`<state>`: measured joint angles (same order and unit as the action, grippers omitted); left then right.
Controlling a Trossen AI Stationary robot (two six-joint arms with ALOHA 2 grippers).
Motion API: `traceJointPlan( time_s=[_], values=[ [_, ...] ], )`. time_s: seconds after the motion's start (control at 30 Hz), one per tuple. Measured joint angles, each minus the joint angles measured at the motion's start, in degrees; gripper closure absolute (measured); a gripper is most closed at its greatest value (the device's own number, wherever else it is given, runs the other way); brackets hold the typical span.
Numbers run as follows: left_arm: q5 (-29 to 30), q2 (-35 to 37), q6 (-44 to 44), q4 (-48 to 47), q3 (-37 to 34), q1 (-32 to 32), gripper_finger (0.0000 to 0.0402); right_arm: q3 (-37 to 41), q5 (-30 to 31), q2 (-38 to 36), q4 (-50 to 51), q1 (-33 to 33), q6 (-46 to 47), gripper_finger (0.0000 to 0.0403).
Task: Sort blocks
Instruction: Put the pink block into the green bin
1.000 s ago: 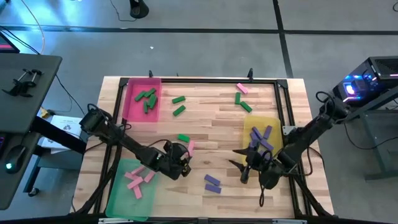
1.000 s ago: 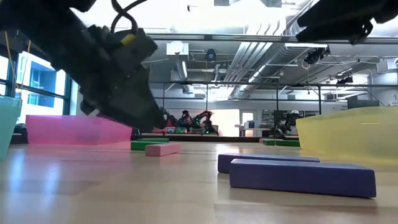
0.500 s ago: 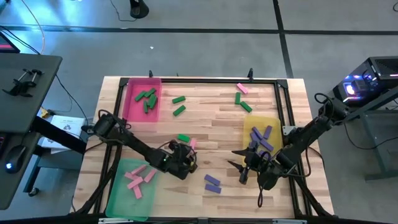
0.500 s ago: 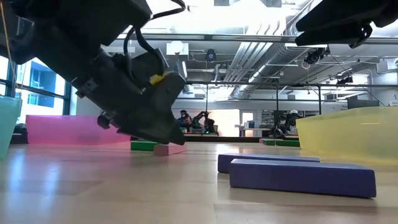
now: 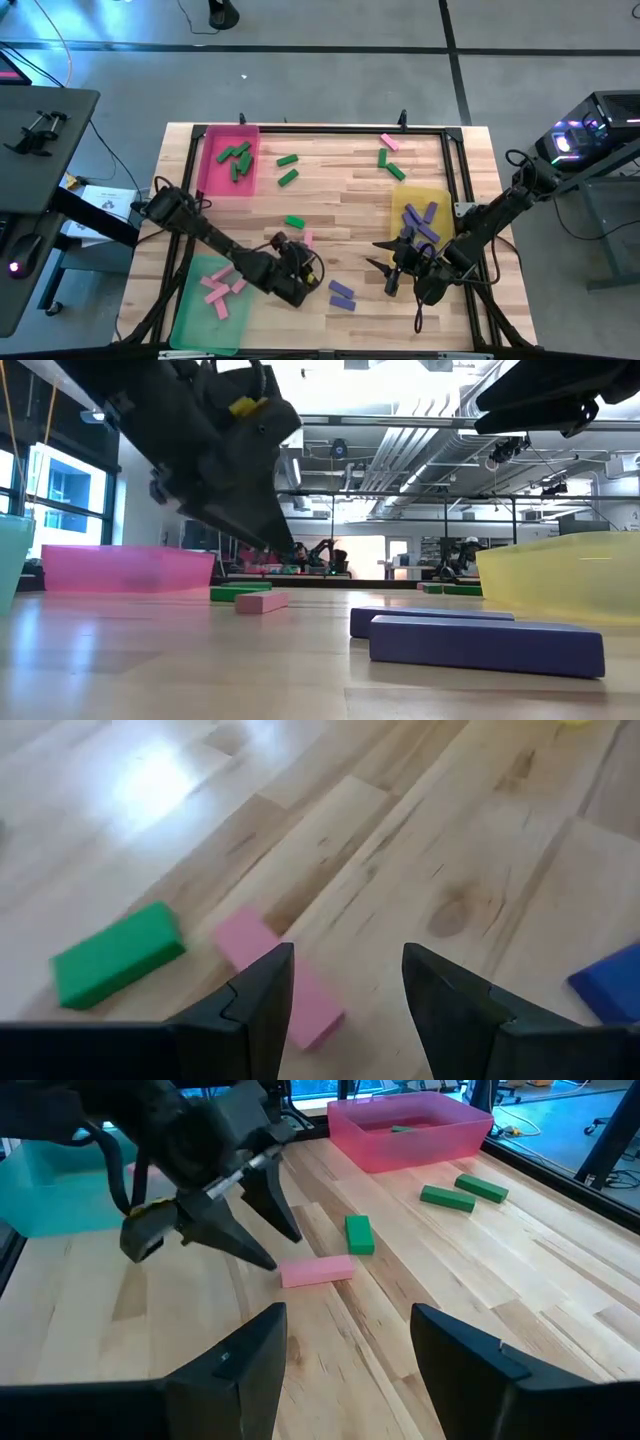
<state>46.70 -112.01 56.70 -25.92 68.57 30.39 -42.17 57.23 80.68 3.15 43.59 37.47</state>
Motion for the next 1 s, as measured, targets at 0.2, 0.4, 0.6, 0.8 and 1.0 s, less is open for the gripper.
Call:
traceJointPlan(
  time_s=[0.2, 0.4, 0.6, 0.8, 1.0],
  values=[
    [1.6, -0.5, 5.7, -4.9, 0.8, -0.2, 0.0226, 0.0, 0.0, 0.0, 0.0, 0.0, -0.3, 0.0203],
    [0.1, -4.2, 5.8, -3.9, 0.8, -2.0, 0.0225, 0.0, 0.0, 0.0, 0.5, 0.0, -0.3, 0.0203],
    [-2.1, -7.2, 7.3, -3.3, 1.0, -3.5, 0.0226, 0.0, -0.2, 0.0, 0.5, 0.0, -0.3, 0.0203],
    [-6.4, -6.8, 5.9, -3.9, 1.0, -3.6, 0.0272, 0.0, -0.4, 0.0, 0.5, 0.0, -0.1, 0.0203],
    [-8.6, -5.2, 1.4, -5.6, 0.9, -3.4, 0.0331, 0.0, -0.6, 0.0, 0.5, 0.0, 0.0, 0.0203]
  ],
)
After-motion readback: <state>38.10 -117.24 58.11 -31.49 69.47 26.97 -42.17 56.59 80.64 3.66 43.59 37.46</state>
